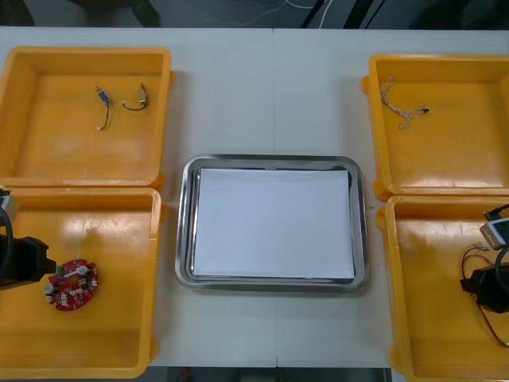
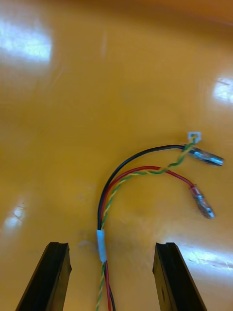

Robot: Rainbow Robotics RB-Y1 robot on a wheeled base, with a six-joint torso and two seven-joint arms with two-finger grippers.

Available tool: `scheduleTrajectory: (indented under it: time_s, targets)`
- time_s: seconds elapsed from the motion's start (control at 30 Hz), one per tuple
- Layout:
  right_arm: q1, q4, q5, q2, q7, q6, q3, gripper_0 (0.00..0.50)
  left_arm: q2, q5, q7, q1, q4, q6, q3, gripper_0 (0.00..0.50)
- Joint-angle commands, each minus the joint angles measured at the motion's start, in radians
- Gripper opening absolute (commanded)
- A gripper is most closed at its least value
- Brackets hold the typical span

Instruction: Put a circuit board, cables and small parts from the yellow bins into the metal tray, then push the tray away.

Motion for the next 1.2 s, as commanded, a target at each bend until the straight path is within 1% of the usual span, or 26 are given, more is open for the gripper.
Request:
scheduleTrajectory:
  time_s: [0.03,0.2,0.33,0.43,0.67,0.9,1.2]
  targets:
    - [-0.004,0.006,0.025,-0.031,0.017,-0.025,0.035,0.500,0.012,0.006,-0.015,-0.031,-0.021,0.016,0.037,0.500]
    - [0.005,0.015,0.049,-0.030,0.017,-0.051,0.046,0.500,0.006,0.004,-0.015,-0.037,-0.011,0.016,0.033,0.500]
    - [0.010,0.038,0.063,-0.026,0.017,-0.083,0.061,0.500,0.006,0.004,-0.015,-0.075,0.020,0.016,0.000,0.500]
    - [0.010,0.055,0.074,-0.016,0.017,-0.111,0.070,0.500,0.006,-0.013,-0.017,-0.106,0.048,0.016,-0.032,0.500]
    - [0.011,0.056,0.080,-0.002,0.014,-0.111,0.073,0.500,0.000,-0.042,-0.018,-0.114,0.066,0.002,-0.064,0.500]
    - [0.018,0.056,0.081,0.013,0.011,-0.110,0.073,0.500,0.000,-0.080,-0.015,-0.124,0.103,-0.065,-0.138,0.500]
    - [0.021,0.056,0.107,0.032,0.011,-0.111,0.073,0.500,0.000,-0.119,-0.009,-0.126,0.126,-0.125,-0.191,0.500]
